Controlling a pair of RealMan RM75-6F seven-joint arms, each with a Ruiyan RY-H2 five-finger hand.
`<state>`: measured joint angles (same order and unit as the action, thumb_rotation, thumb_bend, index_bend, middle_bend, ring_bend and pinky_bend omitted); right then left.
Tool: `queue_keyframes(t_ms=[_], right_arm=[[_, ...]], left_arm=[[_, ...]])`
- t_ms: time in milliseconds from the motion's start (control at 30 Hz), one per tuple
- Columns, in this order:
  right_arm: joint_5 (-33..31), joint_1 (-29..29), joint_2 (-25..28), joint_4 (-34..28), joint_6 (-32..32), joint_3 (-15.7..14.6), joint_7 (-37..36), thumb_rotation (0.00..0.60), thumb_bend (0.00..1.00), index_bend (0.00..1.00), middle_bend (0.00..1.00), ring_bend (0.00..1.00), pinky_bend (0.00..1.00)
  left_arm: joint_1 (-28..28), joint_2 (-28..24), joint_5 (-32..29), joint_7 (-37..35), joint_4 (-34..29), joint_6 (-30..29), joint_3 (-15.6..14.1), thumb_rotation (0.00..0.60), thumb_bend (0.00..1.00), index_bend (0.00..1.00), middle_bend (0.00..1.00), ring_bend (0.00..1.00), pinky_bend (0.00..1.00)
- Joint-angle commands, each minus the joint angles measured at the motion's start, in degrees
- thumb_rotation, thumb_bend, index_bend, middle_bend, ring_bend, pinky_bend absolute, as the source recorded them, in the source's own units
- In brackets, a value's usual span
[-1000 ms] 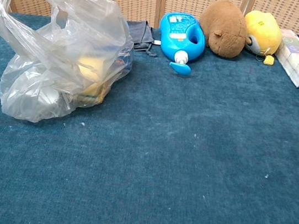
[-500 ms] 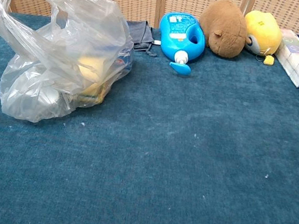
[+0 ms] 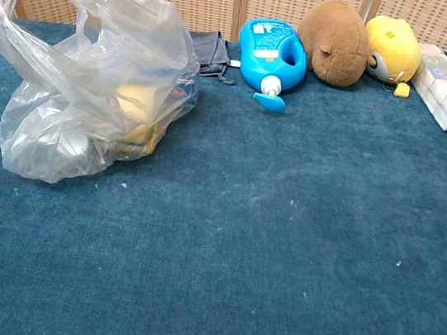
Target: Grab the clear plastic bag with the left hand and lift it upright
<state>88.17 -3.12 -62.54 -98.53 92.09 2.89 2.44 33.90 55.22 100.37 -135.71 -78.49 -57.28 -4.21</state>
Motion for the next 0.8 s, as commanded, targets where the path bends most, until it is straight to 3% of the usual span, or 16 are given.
queue_keyframes(t_ms=[33,800], right_arm=[[0.0,-0.2,0.1,0.0,0.3,0.0,0.0,0.064,0.32,0.42,0.42,0.32,0.22],[0.0,-1.7,0.8,-0.3,2.3,-0.3,-0.2,0.062,0.32,0.42,0.42,0.32,0.22]], left_arm=[[1.8,0.7,0.9,-2.3,0.6,0.0,-0.9,0.136,0.29,0.14,0.16,0.11,0.12],[12.0,4.7,0.6,-6.2,1.5,5.3,-3.6,0.136,0.29,0.14,0.16,0.11,0.12]])
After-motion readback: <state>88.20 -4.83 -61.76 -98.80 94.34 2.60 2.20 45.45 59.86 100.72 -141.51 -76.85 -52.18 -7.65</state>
